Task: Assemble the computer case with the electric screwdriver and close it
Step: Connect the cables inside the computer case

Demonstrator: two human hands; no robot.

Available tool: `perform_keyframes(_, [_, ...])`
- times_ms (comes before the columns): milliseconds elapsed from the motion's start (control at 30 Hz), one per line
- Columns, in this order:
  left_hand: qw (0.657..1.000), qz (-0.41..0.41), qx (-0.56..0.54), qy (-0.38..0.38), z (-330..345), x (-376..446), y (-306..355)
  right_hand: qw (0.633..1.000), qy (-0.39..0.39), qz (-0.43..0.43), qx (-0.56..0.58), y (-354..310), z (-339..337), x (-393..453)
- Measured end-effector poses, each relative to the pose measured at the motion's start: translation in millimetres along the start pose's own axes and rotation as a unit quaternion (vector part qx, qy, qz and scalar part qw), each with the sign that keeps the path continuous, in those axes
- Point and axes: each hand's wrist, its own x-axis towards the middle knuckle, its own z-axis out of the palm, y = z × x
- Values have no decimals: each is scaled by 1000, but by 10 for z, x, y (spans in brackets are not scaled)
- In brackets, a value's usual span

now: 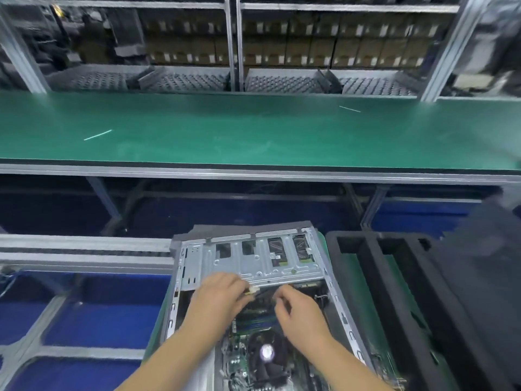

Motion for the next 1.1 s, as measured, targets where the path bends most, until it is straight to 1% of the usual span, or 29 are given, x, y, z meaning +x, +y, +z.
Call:
perform_keyframes(67, [997,72,33,18,87,29,78,1000,4,11,1,-3,-11,8])
perform_keyframes(100, [995,93,36,14,130,24,134,1000,7,18,7,-5,-14,10])
perform_keyframes(200, [994,108,29,-9,216,10,265,999,18,37,12,-12,-8,13])
perform_keyframes(367, [996,36,-19,-74,125,29,338,997,33,65,40,-26,-47,5])
perform_keyframes(433, [992,13,-23,-126,104,49,359,996,44,67,43,-46,-79,3])
perform_keyframes(500, [983,7,28,-182,128,89,408,995,62,67,49,-72,-99,-8])
perform_keyframes(567, [970,3,95,-223,182,113,505,993,79,71,59,-99,-128,-25])
perform_keyframes(633, [952,-20,137,-272,282,124,602,990,91,82,68,-117,-155,-39])
perform_keyframes(700, [939,-20,158,-304,382,157,643,986,108,98,79,-118,-180,-48])
perform_keyframes(800, [940,-37,164,-296,515,204,650,978,136,121,103,-119,-218,-53])
perform_keyframes(900, [939,-73,156,-297,612,218,581,977,139,124,100,-107,-221,-52])
perform_keyframes(967, [937,-110,140,-300,651,246,496,981,126,125,81,-87,-210,-42])
perform_keyframes(1033, [935,-165,110,-293,681,273,373,986,104,128,41,-62,-198,-24])
perform_keyframes(1100, [932,-204,91,-287,720,278,264,988,81,129,2,-41,-191,-5])
